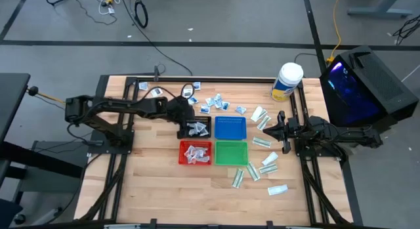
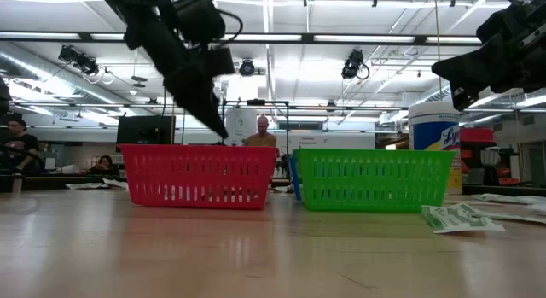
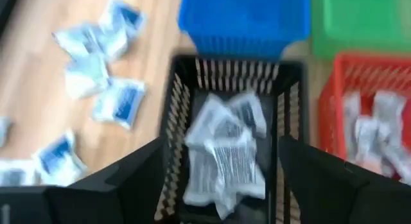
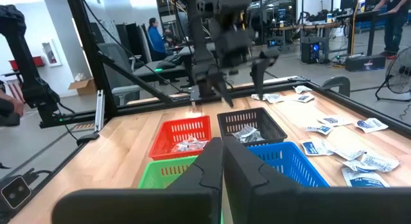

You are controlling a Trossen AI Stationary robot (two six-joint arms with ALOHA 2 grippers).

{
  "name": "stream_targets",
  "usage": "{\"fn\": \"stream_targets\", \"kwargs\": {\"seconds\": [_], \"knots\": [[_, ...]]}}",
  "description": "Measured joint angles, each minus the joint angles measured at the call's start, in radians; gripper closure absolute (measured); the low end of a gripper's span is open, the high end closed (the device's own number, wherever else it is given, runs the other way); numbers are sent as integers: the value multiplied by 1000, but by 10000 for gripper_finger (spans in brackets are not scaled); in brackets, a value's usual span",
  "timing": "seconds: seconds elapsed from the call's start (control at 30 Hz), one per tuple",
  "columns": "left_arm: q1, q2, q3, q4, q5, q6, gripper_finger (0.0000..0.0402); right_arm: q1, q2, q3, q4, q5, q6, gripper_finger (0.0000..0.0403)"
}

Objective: Pick & Place First Aid Supplies
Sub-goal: Put the gray towelette pack into the black bin

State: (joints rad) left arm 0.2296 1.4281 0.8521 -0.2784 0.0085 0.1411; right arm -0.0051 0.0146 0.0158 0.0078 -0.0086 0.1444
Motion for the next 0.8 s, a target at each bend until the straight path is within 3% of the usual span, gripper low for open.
{"fn": "stream_targets", "kwargs": {"seconds": [0.5,0.8], "knots": [[177,-51,188,-172,-16,78,101,0,0,0,0,0,0,385],[312,-50,218,-170,-17,90,101,0,0,0,0,0,0,385]]}}
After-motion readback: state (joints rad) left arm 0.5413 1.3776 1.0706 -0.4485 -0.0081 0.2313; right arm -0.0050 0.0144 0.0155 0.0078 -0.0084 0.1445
